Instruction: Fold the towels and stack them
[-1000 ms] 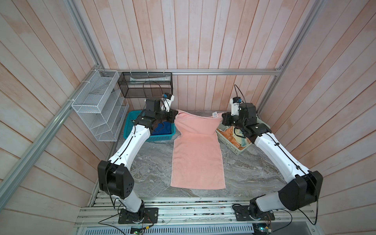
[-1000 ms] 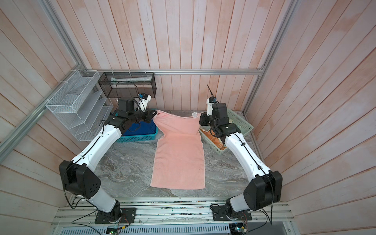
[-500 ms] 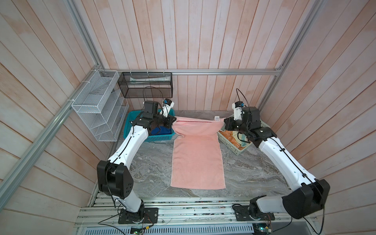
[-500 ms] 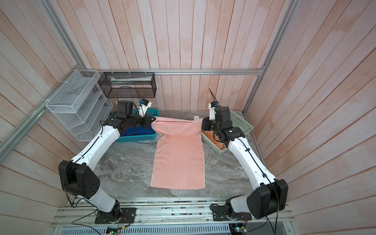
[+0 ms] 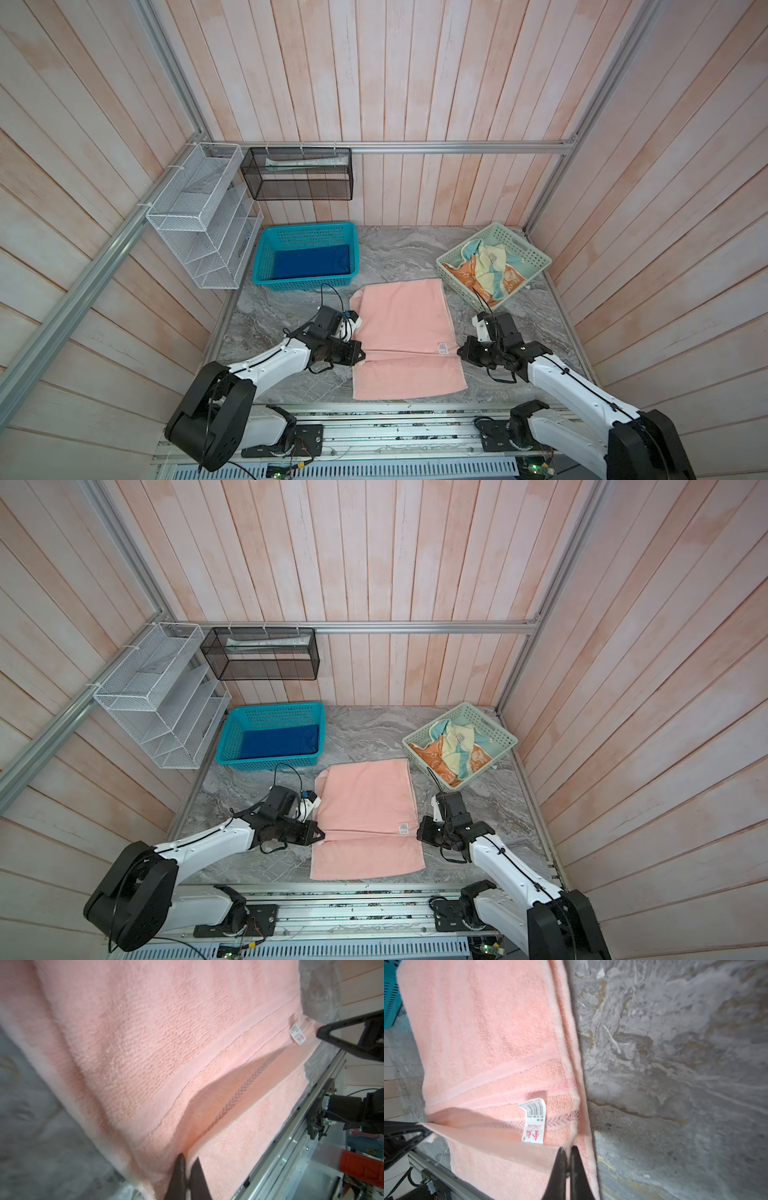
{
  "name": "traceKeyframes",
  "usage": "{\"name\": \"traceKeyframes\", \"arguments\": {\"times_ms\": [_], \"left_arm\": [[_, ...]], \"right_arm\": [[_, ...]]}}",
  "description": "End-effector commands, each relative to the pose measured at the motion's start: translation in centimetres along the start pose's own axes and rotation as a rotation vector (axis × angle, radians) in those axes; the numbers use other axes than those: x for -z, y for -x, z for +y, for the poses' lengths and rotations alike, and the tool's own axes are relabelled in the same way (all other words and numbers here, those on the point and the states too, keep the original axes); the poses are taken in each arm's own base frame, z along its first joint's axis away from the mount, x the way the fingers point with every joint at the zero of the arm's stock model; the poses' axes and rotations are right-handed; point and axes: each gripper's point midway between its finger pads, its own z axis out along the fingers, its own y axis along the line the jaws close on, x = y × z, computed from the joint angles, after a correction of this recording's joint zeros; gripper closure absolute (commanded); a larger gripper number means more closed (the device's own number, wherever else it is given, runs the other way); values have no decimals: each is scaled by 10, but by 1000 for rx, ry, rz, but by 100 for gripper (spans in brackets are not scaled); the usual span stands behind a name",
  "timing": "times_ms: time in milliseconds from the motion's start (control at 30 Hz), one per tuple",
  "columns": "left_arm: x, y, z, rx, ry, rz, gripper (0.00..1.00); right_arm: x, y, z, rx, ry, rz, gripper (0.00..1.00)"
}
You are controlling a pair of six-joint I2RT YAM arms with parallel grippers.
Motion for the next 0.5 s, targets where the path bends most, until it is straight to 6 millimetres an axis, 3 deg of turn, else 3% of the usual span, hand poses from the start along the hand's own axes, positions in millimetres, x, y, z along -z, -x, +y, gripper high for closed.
{"name": "traceKeyframes", "arguments": {"times_ms": [0,133,233,333,467], "left_arm": [[4,17,-10,58,3,-103,100],[12,11,-21,69,10,-110,100],[30,28,-19,37,70,-158,100],[61,69,-22,-6,76,-224,100],[113,142,-26,-97,110,-316,100]], "right_arm": [[4,7,8,-11,16,-3,100],[17,7,14,-22,33,-15,100],[31,19,26,-22,62,-76,100],[51,55,48,25,78,-185,100],[82,120,89,138,101,-311,100]]}}
